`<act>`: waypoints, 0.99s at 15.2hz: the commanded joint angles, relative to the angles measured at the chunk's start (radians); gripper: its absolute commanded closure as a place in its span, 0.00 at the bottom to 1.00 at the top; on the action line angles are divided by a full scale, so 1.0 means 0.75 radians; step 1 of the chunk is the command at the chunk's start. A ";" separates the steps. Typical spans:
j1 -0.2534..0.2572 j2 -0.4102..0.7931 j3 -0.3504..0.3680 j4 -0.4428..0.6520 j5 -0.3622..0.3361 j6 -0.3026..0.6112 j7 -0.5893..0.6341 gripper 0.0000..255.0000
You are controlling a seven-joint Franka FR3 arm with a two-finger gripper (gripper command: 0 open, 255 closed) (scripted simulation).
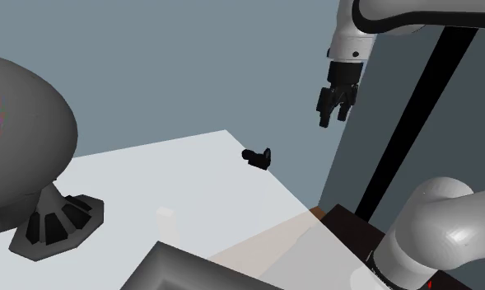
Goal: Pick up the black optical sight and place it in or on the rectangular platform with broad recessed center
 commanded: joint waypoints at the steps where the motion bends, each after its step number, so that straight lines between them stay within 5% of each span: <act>1: 0.000 0.000 0.000 0.000 0.000 0.000 0.000 0.00; 15: 0.247 0.321 0.307 0.142 0.136 0.229 0.020 0.00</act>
